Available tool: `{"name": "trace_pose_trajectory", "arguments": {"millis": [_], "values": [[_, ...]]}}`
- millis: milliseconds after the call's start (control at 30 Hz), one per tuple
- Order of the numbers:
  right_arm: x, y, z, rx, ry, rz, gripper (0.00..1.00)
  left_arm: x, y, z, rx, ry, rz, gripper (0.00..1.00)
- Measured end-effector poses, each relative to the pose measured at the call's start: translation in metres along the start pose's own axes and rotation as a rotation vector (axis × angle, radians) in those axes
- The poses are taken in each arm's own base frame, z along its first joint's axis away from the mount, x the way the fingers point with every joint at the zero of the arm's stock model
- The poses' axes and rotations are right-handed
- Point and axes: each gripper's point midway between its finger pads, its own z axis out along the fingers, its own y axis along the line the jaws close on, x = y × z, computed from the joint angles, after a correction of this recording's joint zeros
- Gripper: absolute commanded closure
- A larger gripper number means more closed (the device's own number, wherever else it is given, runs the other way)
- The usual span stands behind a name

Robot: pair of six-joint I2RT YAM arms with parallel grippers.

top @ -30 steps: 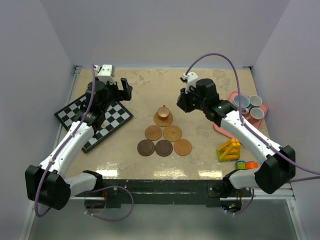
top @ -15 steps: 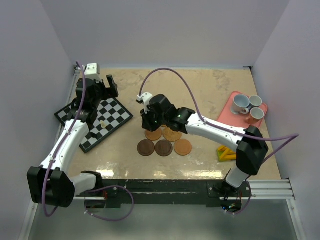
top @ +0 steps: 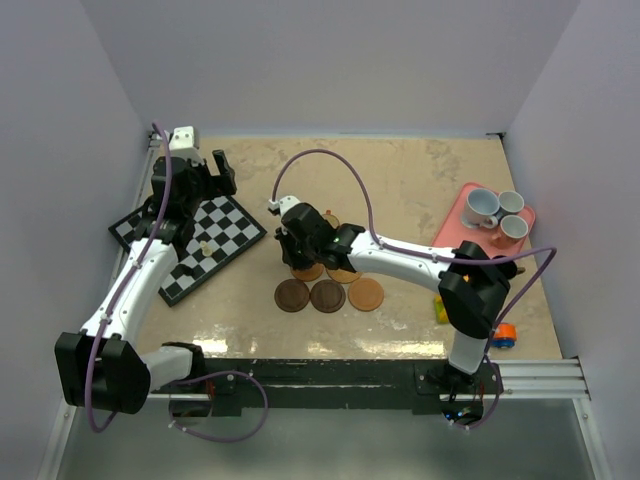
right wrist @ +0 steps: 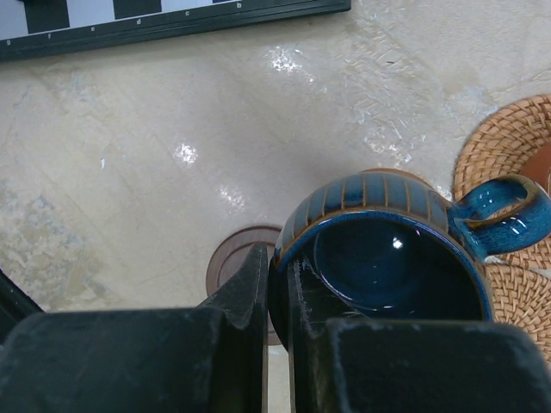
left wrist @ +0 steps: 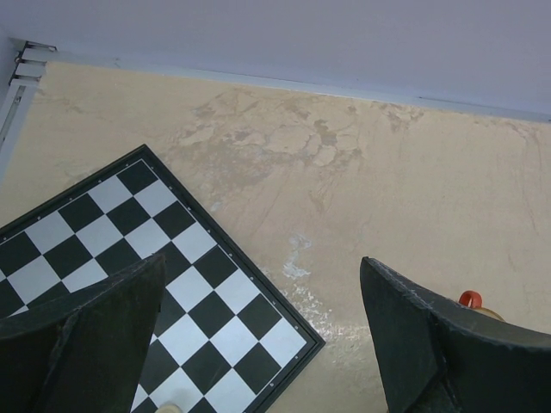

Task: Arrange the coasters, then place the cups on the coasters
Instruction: Place the cup on the coaster.

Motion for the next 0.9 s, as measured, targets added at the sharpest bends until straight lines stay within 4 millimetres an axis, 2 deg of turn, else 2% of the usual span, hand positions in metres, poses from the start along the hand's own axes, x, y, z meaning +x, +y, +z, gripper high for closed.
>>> {"name": "trace_pose_trajectory", "arguments": {"millis": [267,533,900], "values": [[-0.001,-0.005,0.008,0.029,-0.015,0.010,1.00,0.000,0.000,0.000,0.003,0.001,0.000,0.01],[0.011,-0.008,0.023,0.042,0.012,0.016,1.00,0.000,-0.002,0.000,0.010,0.002,0.000,0.01],[0.015,-0.010,0.025,0.051,0.017,0.018,1.00,0.001,-0.003,0.000,0.017,0.004,0.000,0.01]]}}
